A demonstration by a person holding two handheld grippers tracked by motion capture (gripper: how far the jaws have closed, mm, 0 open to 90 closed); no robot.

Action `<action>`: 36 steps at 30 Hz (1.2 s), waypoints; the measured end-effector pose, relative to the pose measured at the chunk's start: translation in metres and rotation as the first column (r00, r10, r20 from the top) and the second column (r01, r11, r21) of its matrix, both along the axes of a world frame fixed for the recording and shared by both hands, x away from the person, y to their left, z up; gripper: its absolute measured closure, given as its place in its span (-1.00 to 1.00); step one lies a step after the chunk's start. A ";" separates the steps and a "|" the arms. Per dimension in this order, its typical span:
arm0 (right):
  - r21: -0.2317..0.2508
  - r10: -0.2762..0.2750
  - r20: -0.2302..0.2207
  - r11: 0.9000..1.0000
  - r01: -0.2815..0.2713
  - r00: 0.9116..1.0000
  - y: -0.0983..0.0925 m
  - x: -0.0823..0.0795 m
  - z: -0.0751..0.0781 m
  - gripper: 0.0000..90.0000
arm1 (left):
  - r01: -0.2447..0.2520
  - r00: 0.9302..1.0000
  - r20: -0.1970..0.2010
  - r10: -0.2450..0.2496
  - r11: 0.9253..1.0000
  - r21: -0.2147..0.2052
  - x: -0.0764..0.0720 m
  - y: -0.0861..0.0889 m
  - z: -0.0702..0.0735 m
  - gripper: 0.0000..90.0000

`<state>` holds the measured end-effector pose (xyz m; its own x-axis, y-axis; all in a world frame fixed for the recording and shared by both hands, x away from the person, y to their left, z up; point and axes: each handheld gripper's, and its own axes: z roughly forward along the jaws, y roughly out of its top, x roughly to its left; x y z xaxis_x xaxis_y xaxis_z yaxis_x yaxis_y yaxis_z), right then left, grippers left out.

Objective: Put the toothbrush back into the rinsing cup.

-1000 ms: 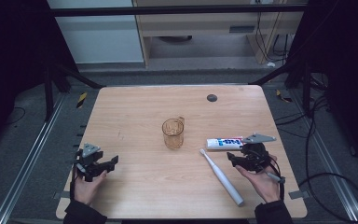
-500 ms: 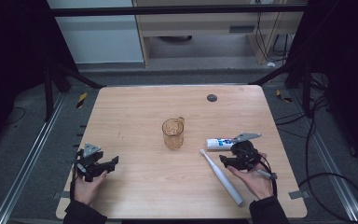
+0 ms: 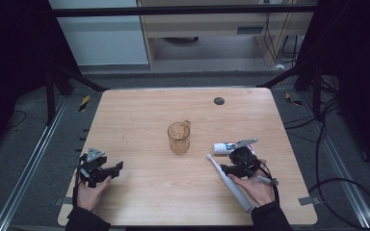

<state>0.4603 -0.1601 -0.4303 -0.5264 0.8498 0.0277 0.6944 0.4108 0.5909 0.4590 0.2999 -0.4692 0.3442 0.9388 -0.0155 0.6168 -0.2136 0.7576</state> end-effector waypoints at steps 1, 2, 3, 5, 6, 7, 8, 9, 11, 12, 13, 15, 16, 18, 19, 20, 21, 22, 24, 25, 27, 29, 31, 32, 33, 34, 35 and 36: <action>0.002 0.000 -0.004 1.000 0.000 1.000 0.001 0.000 -0.001 0.13 | 0.000 1.000 0.000 0.000 1.000 0.001 0.000 0.000 0.000 -0.37; -0.004 0.006 -0.016 1.000 -0.006 1.000 0.003 0.001 -0.004 0.15 | 0.000 1.000 0.001 0.000 1.000 0.001 0.000 0.000 0.000 -0.37; -0.004 0.006 -0.016 1.000 -0.006 1.000 0.003 0.001 -0.004 0.15 | 0.000 1.000 0.001 0.000 1.000 0.002 0.000 -0.001 0.000 -0.37; -0.014 0.010 -0.026 1.000 -0.010 1.000 0.004 0.001 -0.006 0.16 | 0.001 1.000 0.002 -0.001 1.000 0.002 0.000 -0.001 0.000 -0.37; -0.018 0.008 -0.032 1.000 -0.009 0.999 0.005 0.001 -0.007 0.17 | 0.002 1.000 0.001 -0.002 1.000 0.003 0.000 -0.001 0.000 -0.37; -0.021 0.009 -0.039 1.000 -0.010 0.999 0.006 0.001 -0.009 0.17 | 0.002 1.000 0.001 -0.002 1.000 0.002 0.000 -0.002 0.000 -0.37; -0.021 0.009 -0.039 1.000 -0.010 0.999 0.006 0.001 -0.009 0.17 | 0.003 1.000 0.002 -0.003 1.000 0.003 0.000 -0.002 0.000 -0.37; -0.029 0.009 -0.042 1.000 -0.010 0.999 0.006 0.001 -0.010 0.19 | 0.003 1.000 0.002 -0.003 1.000 0.002 0.001 -0.002 0.000 -0.37; -0.030 0.010 -0.054 0.999 -0.012 0.998 0.006 0.001 -0.012 0.19 | 0.003 1.000 0.001 -0.003 1.000 0.003 0.000 -0.002 0.000 -0.37; -0.030 0.010 -0.054 0.999 -0.012 0.998 0.006 0.001 -0.012 0.19 | 0.003 1.000 0.001 -0.003 1.000 0.003 0.000 -0.002 0.000 -0.37; -0.033 0.009 -0.055 0.999 -0.011 0.998 0.006 0.001 -0.013 0.19 | 0.003 1.000 0.000 -0.003 1.000 0.003 0.000 -0.002 0.000 -0.37; -0.034 0.010 -0.062 0.999 -0.012 0.998 0.006 0.002 -0.014 0.20 | 0.004 1.000 0.001 -0.004 1.000 0.005 0.000 -0.002 0.000 -0.37; -0.035 0.006 -0.068 0.999 -0.009 0.998 0.006 0.002 -0.015 0.20 | 0.004 1.000 0.001 -0.004 1.000 0.005 0.000 -0.002 0.000 -0.37; -0.038 0.004 -0.074 0.999 -0.007 0.997 0.007 0.002 -0.017 0.20 | 0.003 1.000 0.000 -0.003 1.000 0.003 0.001 -0.002 0.000 -0.37; -0.042 0.007 -0.079 0.999 -0.010 0.997 0.007 0.002 -0.018 0.21 | 0.004 1.000 -0.002 -0.004 1.000 0.005 0.001 -0.002 0.000 -0.37; -0.046 0.006 -0.080 0.999 -0.010 0.997 0.007 0.002 -0.019 0.21 | 0.003 1.000 -0.001 -0.003 1.000 0.005 0.000 -0.002 0.000 -0.37; -0.045 0.006 -0.085 0.999 -0.010 0.996 0.007 0.003 -0.020 0.21 | 0.004 1.000 0.000 -0.004 1.000 0.006 0.000 -0.003 0.000 -0.37; -0.047 0.009 -0.085 0.999 -0.013 0.996 0.007 0.003 -0.021 0.21 | 0.003 1.000 0.000 -0.003 1.000 0.006 0.001 -0.003 0.000 -0.37; -0.049 0.005 -0.098 0.999 -0.010 0.995 0.008 0.004 -0.023 0.22 | 0.003 1.000 -0.001 -0.003 1.000 0.005 0.001 -0.003 0.000 -0.37; -0.049 0.005 -0.098 0.999 -0.010 0.995 0.008 0.004 -0.023 0.22 | 0.003 1.000 0.000 -0.003 1.000 0.006 0.001 -0.003 0.000 -0.37; -0.050 0.008 -0.099 0.999 -0.013 0.995 0.008 0.004 -0.024 0.22 | 0.004 1.000 -0.001 -0.004 1.000 0.007 0.001 -0.003 0.000 -0.37; -0.049 0.009 -0.109 0.999 -0.015 0.994 0.009 0.005 -0.026 0.23 | 0.005 1.000 0.000 -0.005 1.000 0.007 0.001 -0.003 0.000 -0.37; -0.053 0.010 -0.111 0.998 -0.016 0.994 0.009 0.005 -0.027 0.24 | 0.006 1.000 -0.003 -0.006 1.000 0.011 0.001 -0.003 0.000 -0.37; -0.053 0.010 -0.111 0.998 -0.016 0.994 0.009 0.005 -0.027 0.24 | 0.006 1.000 -0.003 -0.006 1.000 0.011 0.001 -0.002 0.000 -0.37; -0.051 0.013 -0.116 0.999 -0.019 0.993 0.009 0.005 -0.028 0.24 | 0.005 1.000 -0.001 -0.005 1.000 0.008 0.001 -0.003 0.000 -0.37; -0.053 0.010 -0.120 0.998 -0.017 0.993 0.009 0.006 -0.029 0.25 | 0.005 1.000 -0.002 -0.005 1.000 0.007 0.001 -0.002 0.000 -0.37; -0.056 0.011 -0.127 0.998 -0.018 0.992 0.010 0.006 -0.030 0.25 | 0.004 1.000 -0.001 -0.004 1.000 0.007 0.001 -0.002 0.000 -0.37; -0.056 0.011 -0.127 0.998 -0.018 0.992 0.010 0.006 -0.030 0.25 | 0.004 1.000 -0.001 -0.004 1.000 0.006 0.001 -0.002 0.000 -0.37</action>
<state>0.4665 -0.1499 -0.4606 -0.5339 0.8442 0.0468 0.7559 0.4518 0.4738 0.4595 0.2975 -0.4694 0.3480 0.9374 -0.0098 0.6166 -0.2210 0.7556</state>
